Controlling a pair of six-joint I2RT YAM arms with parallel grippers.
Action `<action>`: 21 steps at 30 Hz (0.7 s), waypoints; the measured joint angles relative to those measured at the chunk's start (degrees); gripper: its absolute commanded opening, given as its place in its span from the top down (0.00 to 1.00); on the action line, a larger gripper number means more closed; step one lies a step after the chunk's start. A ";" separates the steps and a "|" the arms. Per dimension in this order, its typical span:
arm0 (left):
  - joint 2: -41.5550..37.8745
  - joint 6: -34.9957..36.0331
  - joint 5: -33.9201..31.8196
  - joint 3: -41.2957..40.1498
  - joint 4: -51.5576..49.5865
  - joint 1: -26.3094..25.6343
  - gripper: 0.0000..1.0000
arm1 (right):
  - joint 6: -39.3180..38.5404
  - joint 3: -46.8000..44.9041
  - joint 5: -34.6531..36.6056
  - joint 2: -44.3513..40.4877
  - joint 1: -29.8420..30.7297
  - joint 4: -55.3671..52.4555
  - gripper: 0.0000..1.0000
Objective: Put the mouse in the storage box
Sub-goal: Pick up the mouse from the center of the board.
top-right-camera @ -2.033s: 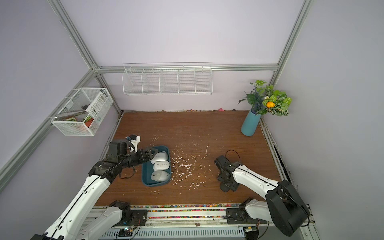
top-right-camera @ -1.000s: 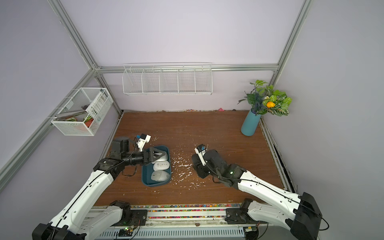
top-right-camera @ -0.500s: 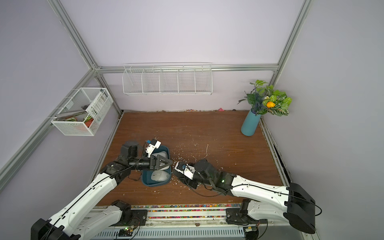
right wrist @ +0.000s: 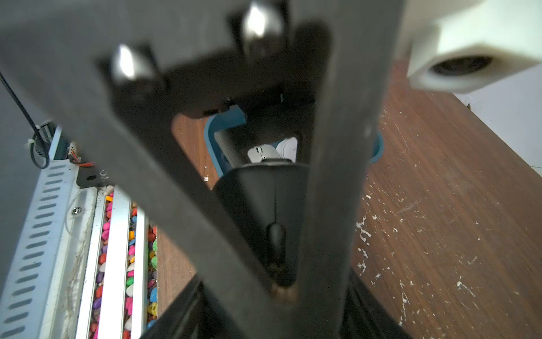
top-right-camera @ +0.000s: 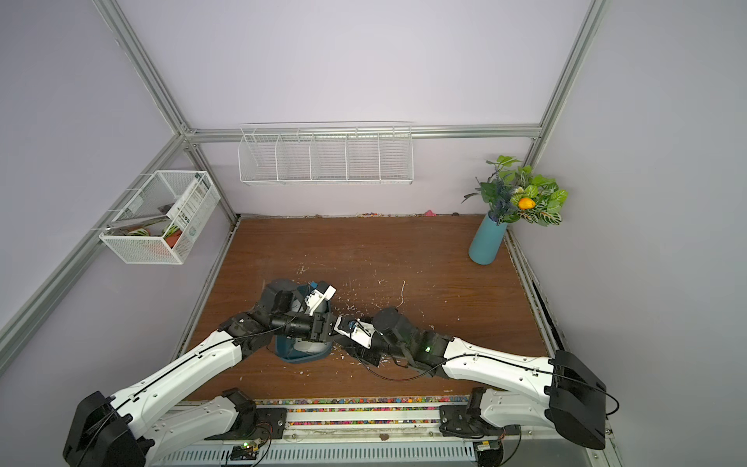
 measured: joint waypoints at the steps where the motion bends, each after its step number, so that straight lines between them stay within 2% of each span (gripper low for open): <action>1: 0.17 -0.31 -0.33 0.00 0.17 -0.42 0.34 | 0.00 0.02 -0.02 0.11 0.00 0.15 0.68; 6: 2.10 -1.16 -2.03 0.00 2.19 -2.71 0.46 | 0.02 0.02 -0.15 0.81 0.00 0.37 0.68; 11: 3.82 -1.53 -3.56 0.00 2.36 -4.09 0.68 | 0.02 0.02 -0.17 0.81 0.00 0.28 0.68; 16: 3.72 -2.43 -4.76 0.00 2.34 -4.15 0.81 | -0.35 0.00 0.48 0.83 0.00 0.11 0.67; 17: 3.63 -2.43 -4.87 0.00 2.32 -4.17 0.83 | -0.37 0.00 0.48 0.83 0.00 0.11 0.65; 18: 3.54 -2.45 -5.07 0.00 2.32 -4.22 0.88 | -0.42 0.00 0.48 0.83 0.00 0.11 0.59; 21: 3.06 -2.54 -6.10 0.00 2.19 -4.48 0.92 | -0.52 -0.04 0.70 0.83 0.00 0.37 0.26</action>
